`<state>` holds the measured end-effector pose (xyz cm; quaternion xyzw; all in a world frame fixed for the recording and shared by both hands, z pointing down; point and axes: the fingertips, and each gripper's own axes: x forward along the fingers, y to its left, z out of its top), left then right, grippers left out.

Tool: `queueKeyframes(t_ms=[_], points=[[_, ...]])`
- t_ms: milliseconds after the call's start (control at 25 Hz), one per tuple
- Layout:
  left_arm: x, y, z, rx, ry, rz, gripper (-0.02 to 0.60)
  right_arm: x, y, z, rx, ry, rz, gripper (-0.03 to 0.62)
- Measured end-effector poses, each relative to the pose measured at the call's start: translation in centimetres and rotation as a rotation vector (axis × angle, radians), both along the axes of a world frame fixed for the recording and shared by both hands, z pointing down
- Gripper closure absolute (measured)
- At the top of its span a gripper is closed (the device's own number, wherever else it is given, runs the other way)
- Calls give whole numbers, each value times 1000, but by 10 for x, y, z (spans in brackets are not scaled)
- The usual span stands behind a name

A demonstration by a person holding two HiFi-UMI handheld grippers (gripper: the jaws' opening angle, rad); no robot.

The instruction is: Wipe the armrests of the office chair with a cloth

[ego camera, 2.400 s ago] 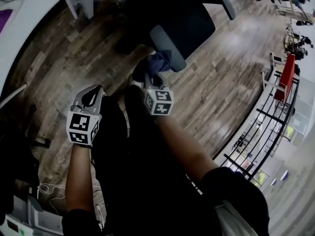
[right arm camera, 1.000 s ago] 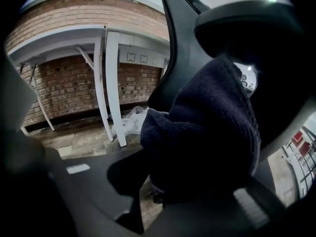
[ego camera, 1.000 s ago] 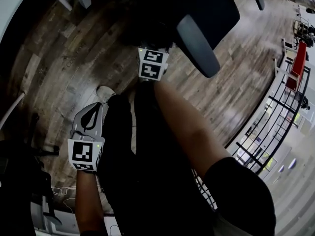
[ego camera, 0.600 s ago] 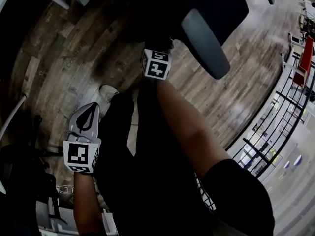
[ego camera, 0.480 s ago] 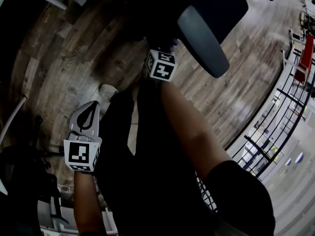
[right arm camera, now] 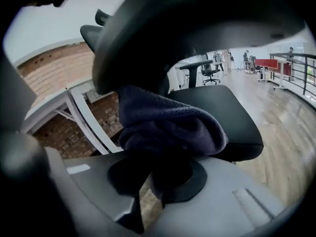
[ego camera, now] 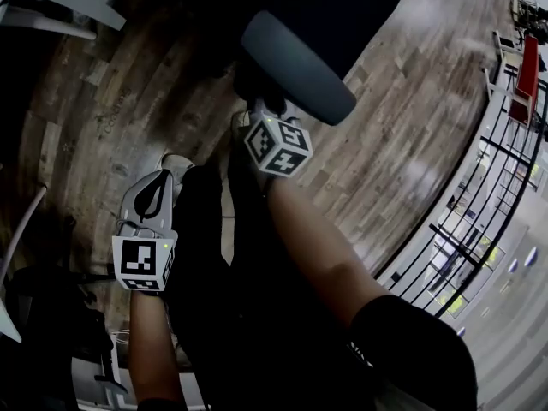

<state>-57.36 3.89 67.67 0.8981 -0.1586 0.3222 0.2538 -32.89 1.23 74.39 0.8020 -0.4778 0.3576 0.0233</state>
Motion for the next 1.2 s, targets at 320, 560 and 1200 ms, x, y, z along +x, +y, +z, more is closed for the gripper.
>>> queueKeyframes(t_ms=[320,560,1200], points=[[25,-4,-30,21,30,-28,575,-63,25,-91,90,-5,-375,526],[46,-15,-40,54,21,-45,575,-56,33,-193,254,62,-717,526],[171,-50,-68,77,-30,-439,575,101,-8,-172,103,200,-1859,528]])
